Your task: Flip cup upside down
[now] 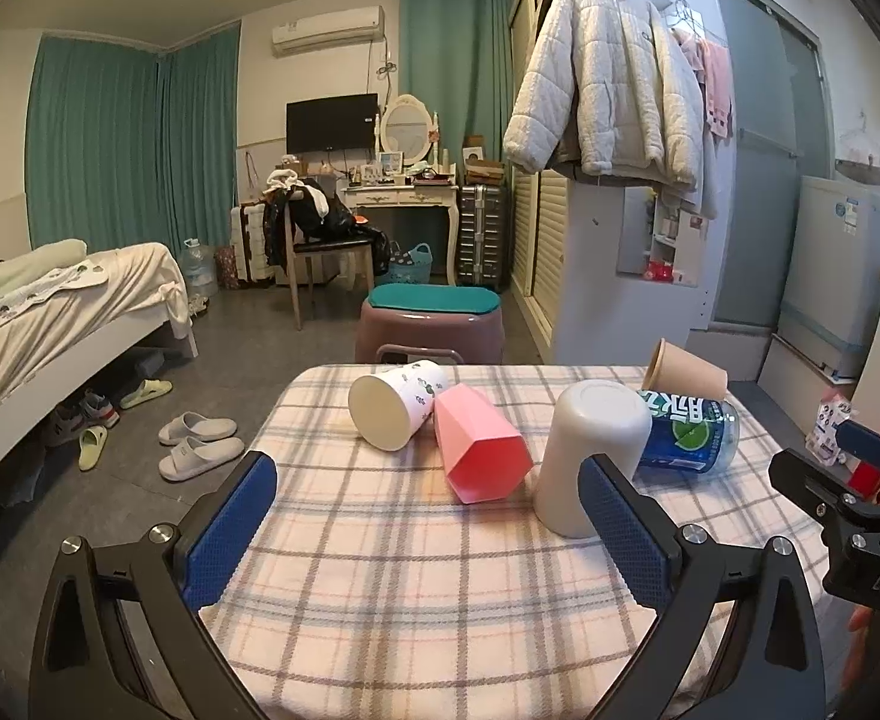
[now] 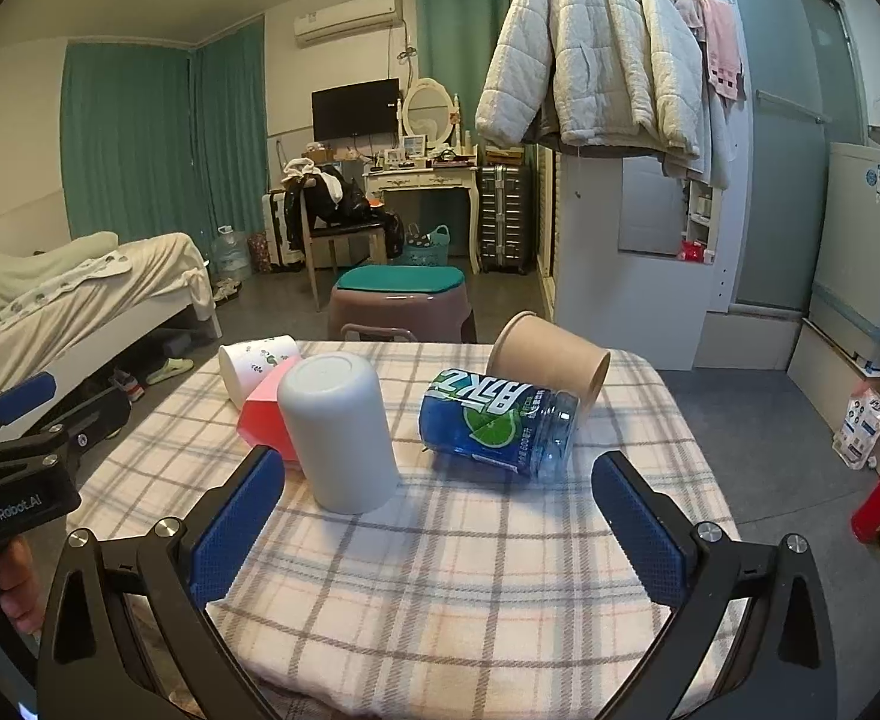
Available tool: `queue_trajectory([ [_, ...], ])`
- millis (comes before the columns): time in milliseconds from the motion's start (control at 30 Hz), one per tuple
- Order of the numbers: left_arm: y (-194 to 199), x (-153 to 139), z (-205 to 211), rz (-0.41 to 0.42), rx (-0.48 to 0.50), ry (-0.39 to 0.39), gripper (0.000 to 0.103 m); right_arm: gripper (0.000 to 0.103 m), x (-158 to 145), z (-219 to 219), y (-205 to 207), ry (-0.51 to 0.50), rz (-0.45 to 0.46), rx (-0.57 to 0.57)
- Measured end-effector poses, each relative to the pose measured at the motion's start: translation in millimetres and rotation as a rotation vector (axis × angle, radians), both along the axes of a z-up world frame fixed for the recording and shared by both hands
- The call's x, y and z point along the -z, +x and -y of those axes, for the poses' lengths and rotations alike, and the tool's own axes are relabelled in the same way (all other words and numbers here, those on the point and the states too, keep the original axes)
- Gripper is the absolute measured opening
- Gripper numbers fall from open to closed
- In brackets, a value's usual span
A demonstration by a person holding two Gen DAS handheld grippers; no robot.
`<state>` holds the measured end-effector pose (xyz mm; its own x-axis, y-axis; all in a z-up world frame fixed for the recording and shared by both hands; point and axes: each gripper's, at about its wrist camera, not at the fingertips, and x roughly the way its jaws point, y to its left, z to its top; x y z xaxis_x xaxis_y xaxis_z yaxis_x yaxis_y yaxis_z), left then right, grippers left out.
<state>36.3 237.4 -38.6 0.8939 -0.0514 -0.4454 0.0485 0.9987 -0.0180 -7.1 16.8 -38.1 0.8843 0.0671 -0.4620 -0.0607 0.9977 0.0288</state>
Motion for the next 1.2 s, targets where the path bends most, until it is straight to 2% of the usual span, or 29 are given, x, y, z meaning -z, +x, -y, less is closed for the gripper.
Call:
queue_trajectory([
  [1200,-3.9,1.3,-0.3,0.002,-0.002,0.001,0.103,0.103,-0.3,2.1,-4.6,-0.008,-0.018,0.005],
])
